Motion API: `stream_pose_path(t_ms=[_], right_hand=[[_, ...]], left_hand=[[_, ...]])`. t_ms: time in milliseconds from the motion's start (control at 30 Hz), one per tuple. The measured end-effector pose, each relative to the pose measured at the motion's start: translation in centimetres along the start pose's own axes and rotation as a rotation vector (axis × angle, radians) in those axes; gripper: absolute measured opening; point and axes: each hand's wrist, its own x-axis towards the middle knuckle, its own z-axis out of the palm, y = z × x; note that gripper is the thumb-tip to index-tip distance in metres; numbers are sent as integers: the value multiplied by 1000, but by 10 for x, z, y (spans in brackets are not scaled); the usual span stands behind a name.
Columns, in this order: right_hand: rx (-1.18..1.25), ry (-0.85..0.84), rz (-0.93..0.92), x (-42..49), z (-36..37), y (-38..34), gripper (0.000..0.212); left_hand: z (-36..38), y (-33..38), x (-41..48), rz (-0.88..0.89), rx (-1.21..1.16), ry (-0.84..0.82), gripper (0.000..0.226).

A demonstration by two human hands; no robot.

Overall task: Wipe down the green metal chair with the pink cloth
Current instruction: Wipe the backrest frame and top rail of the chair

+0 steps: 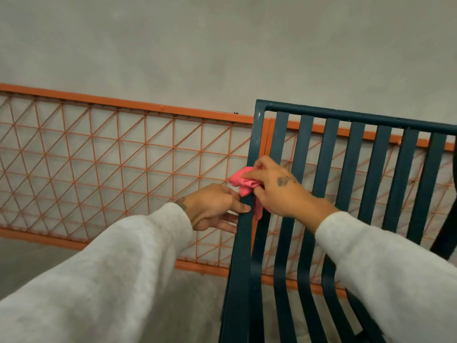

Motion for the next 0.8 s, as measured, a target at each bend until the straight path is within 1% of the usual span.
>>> stream_pose_path(t_ms=[100, 200, 267, 333, 433, 500, 567, 633, 667, 733, 800], right_hand=[[11, -66, -14, 5, -10, 2, 40], [-18, 19, 65, 30, -17, 6, 41], [17, 73, 141, 43, -16, 8, 40], [30, 99, 167, 44, -8, 9, 43], [111, 28, 99, 16, 3, 9, 41], [183, -36, -1, -10, 2, 11, 40], [205, -102, -62, -21, -5, 16, 40], [186, -172, -69, -15, -14, 23, 39], [158, -181, -68, -8, -16, 26, 39], [117, -133, -30, 6, -20, 29, 41], [156, -52, 44, 13, -15, 29, 42]], left_hand=[[1, -1, 0, 6, 1, -1, 27], [-1, -1, 2, 0, 12, 6, 27], [-2, -1, 2, -7, 12, 3, 29], [-3, -1, 2, -12, 4, -4, 30], [-5, -3, 4, 1, -12, -11, 28], [-3, -4, 3, 13, -10, -20, 18], [-1, -4, 2, 17, 3, -14, 11], [1, -4, 1, 18, 18, -4, 12], [1, -2, 0, 19, 34, 0, 15], [2, 2, 0, 9, 62, 2, 21], [2, 7, -2, -6, 96, 1, 20]])
